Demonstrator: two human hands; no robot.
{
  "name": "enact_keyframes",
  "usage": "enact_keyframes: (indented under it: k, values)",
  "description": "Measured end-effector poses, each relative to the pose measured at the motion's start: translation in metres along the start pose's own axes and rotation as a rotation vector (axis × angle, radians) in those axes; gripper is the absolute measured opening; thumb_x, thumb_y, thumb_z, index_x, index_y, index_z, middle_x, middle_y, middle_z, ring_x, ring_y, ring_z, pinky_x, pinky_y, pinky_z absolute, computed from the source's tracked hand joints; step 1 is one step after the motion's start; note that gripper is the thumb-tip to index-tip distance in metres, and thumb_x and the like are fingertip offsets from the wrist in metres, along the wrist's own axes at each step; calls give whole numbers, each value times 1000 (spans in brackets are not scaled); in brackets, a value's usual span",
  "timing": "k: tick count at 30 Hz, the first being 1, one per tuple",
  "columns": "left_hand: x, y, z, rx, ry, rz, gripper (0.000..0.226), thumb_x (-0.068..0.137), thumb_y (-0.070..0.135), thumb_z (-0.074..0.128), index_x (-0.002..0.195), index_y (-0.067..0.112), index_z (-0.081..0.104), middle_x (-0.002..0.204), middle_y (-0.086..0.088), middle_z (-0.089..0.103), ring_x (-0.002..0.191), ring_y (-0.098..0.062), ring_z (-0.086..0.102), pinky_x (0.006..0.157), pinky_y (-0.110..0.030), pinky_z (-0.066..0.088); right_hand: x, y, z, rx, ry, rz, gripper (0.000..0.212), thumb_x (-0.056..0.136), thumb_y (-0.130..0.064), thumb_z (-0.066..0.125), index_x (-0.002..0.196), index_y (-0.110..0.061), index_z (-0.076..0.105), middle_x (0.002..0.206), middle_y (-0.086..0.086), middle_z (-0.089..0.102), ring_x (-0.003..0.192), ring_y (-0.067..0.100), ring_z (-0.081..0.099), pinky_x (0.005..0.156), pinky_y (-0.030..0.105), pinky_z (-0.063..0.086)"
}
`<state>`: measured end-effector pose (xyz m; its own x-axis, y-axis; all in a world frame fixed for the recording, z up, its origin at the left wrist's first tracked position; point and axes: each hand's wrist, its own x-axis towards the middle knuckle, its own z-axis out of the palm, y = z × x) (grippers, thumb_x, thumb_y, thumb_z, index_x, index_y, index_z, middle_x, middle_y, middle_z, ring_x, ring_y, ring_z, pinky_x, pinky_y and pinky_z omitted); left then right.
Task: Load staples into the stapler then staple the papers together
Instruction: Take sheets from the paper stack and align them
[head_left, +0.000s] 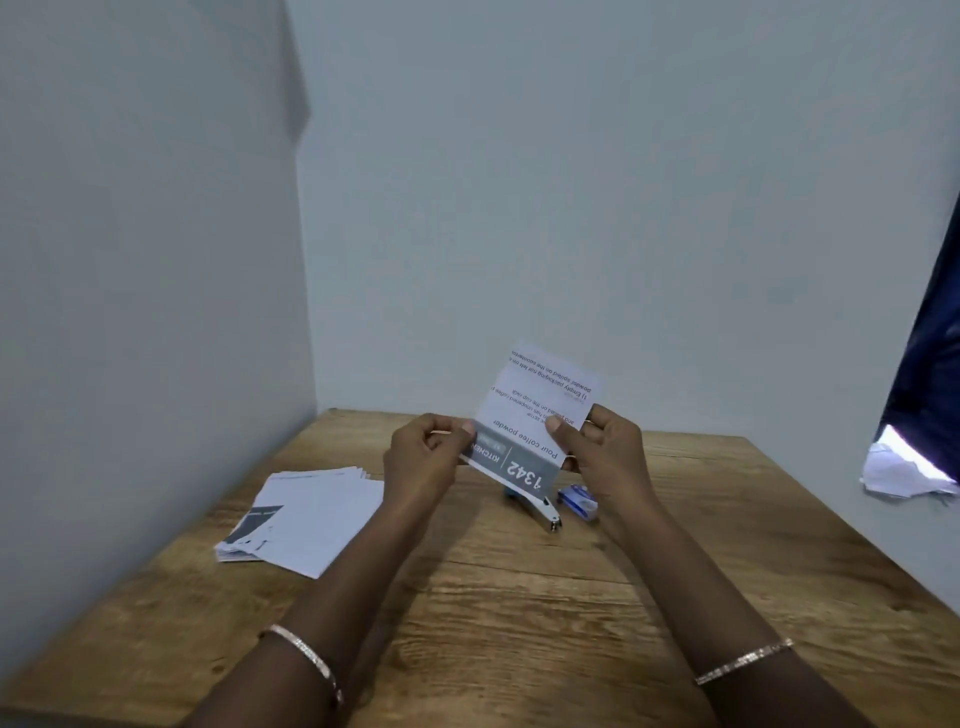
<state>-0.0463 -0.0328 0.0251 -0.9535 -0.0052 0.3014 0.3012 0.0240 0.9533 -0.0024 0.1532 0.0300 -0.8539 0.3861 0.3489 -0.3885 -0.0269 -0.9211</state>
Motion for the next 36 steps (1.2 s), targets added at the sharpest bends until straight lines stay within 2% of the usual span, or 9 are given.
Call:
enact_keyframes:
  k: [2, 6, 12, 17, 22, 26, 30, 32, 36]
  values:
    - [11, -2, 3, 29, -147, -11, 20, 90, 30, 72, 101, 13, 72, 91, -10, 75, 84, -21, 71, 66, -35, 58, 4, 10, -6, -50, -2, -9, 27, 91, -11, 73, 117, -12, 70, 97, -3, 81, 89, 15, 78, 61, 24, 59]
    - [24, -10, 12, 47, -311, 44, 22, 91, 21, 72, 111, 13, 71, 74, -9, 73, 75, -22, 74, 63, -30, 56, 7, 30, -11, -83, -15, -5, 25, 90, -13, 75, 114, -16, 72, 98, 2, 81, 90, 23, 78, 72, 43, 64]
    - [29, -34, 15, -43, -279, 13, 11, 93, 7, 66, 102, 13, 69, 59, 5, 71, 65, -18, 72, 50, -22, 51, 14, 40, -20, -88, -89, 43, 26, 88, -2, 73, 110, -16, 73, 101, 5, 80, 93, 29, 76, 76, 53, 58]
    - [28, -33, 9, -180, -290, -69, 32, 90, 2, 62, 72, 26, 72, 69, 0, 74, 61, -17, 71, 49, -22, 52, 15, 43, -18, 16, -80, 54, 13, 87, 5, 71, 97, -3, 69, 99, 15, 78, 91, 36, 76, 74, 53, 61]
    - [27, -37, 14, -157, -293, -107, 30, 88, 4, 51, 85, 22, 75, 74, -7, 74, 59, -19, 66, 44, -24, 47, 15, 47, -18, 46, -104, 19, 26, 84, 15, 66, 70, -5, 75, 93, 10, 79, 85, 30, 76, 68, 51, 62]
    - [33, -42, 13, -149, -270, -156, 30, 96, 32, 46, 96, 27, 75, 86, -12, 65, 74, -27, 54, 55, -31, 45, 17, 53, -20, -29, -91, -11, 30, 89, 12, 60, 72, -5, 77, 94, 11, 79, 88, 37, 75, 68, 57, 54]
    - [34, -42, 12, -164, -328, -221, 41, 82, 62, 60, 99, 29, 76, 84, 0, 78, 67, -15, 71, 55, -27, 55, 21, 61, -20, -169, -76, -94, 40, 92, 9, 52, 74, -14, 79, 89, 10, 78, 90, 55, 64, 63, 58, 53]
    - [32, -43, 14, -170, -357, -197, 37, 77, 51, 74, 101, 23, 74, 84, -1, 78, 68, -12, 73, 53, -25, 55, 23, 65, -21, -234, -86, -123, 39, 88, 5, 50, 76, -18, 80, 89, 8, 77, 90, 56, 62, 64, 52, 51]
    - [30, -46, 14, -177, -351, -148, 34, 79, 21, 84, 111, 23, 71, 83, -8, 78, 68, -17, 72, 53, -25, 53, 26, 69, -20, -254, -89, -121, 38, 86, 2, 49, 76, -18, 80, 91, 6, 77, 90, 57, 62, 61, 57, 52]
